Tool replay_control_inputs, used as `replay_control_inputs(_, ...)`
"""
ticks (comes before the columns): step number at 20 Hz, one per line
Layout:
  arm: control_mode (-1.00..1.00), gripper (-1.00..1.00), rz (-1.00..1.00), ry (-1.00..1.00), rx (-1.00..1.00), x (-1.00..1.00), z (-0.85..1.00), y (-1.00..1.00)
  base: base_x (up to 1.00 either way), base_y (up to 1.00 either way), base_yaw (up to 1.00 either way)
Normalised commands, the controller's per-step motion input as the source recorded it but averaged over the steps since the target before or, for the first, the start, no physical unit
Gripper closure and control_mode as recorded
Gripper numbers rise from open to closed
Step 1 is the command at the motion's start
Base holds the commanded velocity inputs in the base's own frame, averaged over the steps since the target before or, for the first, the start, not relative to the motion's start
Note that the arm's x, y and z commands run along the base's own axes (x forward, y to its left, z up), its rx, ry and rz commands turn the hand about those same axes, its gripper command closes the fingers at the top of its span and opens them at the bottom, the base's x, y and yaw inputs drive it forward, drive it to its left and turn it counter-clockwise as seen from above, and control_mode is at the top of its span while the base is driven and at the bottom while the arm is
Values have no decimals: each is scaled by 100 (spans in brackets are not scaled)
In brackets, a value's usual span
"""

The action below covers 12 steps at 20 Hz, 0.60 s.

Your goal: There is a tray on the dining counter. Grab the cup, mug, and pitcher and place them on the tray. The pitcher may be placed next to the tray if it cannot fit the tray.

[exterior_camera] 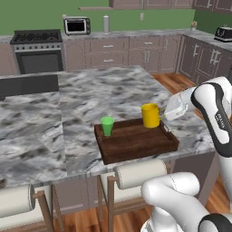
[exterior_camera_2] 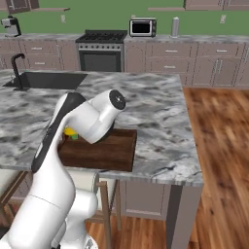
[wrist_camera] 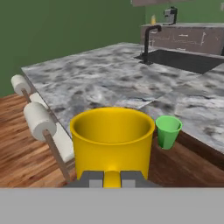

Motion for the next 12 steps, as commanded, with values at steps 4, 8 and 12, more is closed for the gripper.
replay_control_inputs(4,-100,100,18,0,0,0,-14,0,0,0,0)
replay_control_inputs(8,-100,100,17,0,0,0,-23,2,0,0,0)
replay_control_inputs(12,-100,100,13,3,0,4,-35,15,0,0,0)
